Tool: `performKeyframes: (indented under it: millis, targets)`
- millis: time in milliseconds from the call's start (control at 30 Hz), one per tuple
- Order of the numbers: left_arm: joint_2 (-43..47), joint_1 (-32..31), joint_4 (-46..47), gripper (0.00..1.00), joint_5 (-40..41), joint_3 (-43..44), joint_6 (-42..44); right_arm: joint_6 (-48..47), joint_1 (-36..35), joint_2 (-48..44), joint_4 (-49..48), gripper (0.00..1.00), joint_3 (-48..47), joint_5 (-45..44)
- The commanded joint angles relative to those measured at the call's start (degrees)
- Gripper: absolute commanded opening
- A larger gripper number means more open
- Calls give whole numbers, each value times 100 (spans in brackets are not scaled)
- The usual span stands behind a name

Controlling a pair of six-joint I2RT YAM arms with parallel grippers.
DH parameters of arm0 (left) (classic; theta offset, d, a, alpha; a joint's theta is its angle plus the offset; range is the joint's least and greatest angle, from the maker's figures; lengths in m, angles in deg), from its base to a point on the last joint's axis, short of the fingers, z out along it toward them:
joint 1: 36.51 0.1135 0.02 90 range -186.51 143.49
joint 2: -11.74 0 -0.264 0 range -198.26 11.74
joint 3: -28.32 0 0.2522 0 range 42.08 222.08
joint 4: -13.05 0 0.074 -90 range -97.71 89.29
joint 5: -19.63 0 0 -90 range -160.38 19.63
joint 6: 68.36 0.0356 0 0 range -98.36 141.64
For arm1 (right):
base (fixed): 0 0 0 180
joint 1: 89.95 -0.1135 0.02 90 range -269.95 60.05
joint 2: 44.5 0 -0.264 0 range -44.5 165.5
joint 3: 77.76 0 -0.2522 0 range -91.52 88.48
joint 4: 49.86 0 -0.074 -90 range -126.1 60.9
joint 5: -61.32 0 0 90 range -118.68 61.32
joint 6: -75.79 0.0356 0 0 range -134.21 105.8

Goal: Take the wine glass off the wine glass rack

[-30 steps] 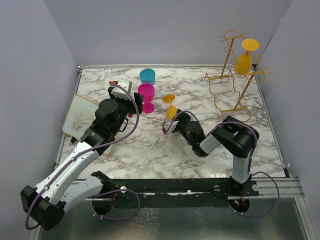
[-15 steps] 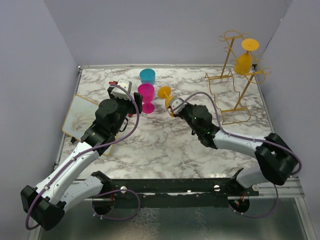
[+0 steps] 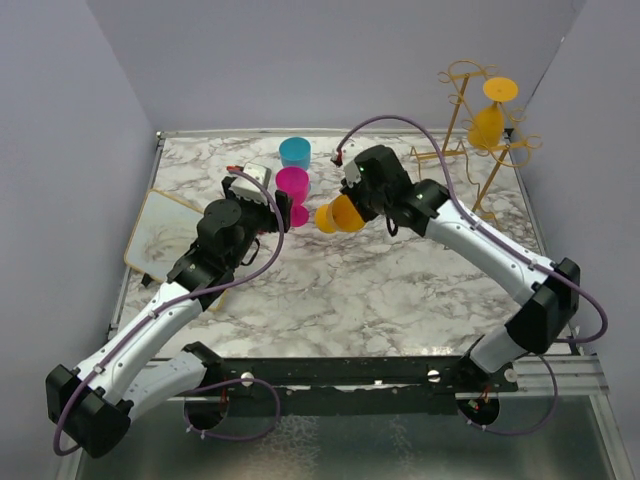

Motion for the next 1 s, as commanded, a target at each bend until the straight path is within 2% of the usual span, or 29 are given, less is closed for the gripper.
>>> performKeyframes:
  millis: [0,167,300,500,767,967]
  targets:
    - [-7,7,250,76,-327,-54,-87,918,204,796,2415,1,-1314,265]
    - [20,12,246,77,-328,-64,-108,1159,598,1683,3088,1,-2338,574]
    - [60,12,249,77,-323,-71,-101,1181,726,2358,3139,1,-3001,547]
    - [111,12,246,77,-304,-79,-54,1164,775,3594,3720,1,-4603,344]
    - [128,-22,243,77,-289,-82,3,1138,848,4245,3738,2,-5378,165]
    - [118,-59,232,77,-281,-72,26,1097,873,4515,3731,8,-5485,-118]
